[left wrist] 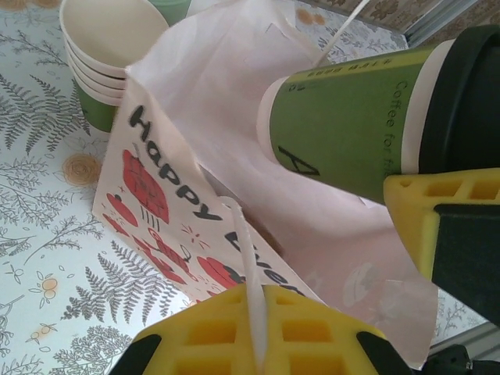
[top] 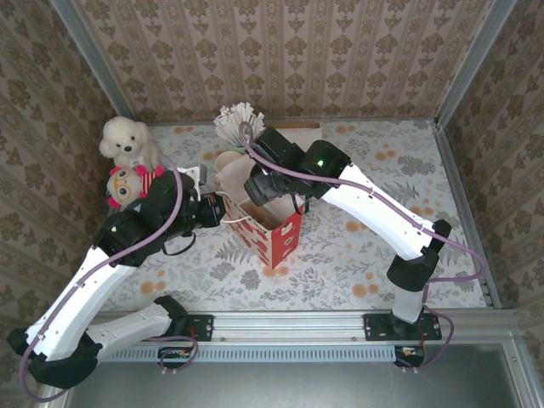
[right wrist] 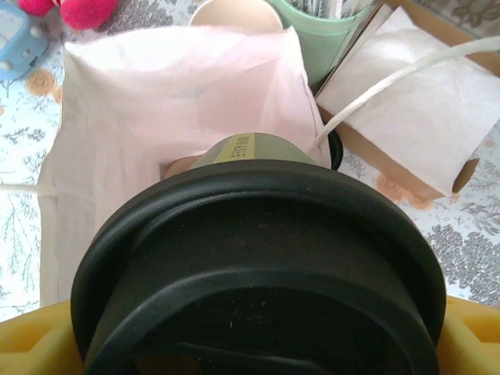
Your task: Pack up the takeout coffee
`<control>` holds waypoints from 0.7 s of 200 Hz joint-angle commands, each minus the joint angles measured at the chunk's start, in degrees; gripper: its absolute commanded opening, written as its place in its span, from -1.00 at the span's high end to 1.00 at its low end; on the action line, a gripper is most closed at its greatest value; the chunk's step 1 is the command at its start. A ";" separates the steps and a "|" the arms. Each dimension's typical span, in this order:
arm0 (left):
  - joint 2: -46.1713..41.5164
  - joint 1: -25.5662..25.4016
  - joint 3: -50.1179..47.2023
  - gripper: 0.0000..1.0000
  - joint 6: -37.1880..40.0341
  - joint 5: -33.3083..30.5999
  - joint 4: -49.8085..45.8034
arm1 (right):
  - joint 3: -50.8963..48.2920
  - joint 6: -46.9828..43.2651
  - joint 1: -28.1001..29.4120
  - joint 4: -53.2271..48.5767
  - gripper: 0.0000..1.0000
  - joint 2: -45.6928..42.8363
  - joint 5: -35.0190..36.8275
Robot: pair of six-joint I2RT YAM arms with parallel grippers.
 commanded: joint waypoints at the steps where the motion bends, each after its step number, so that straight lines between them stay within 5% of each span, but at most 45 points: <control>1: 0.64 0.49 -0.68 1.00 -0.57 1.33 1.01 | -0.57 1.62 0.02 -2.48 0.12 1.63 -6.09; 140: -1.15 0.62 0.53 1.00 2.66 -2.43 -6.82 | -3.81 3.50 -3.09 -3.70 0.13 2.74 -7.32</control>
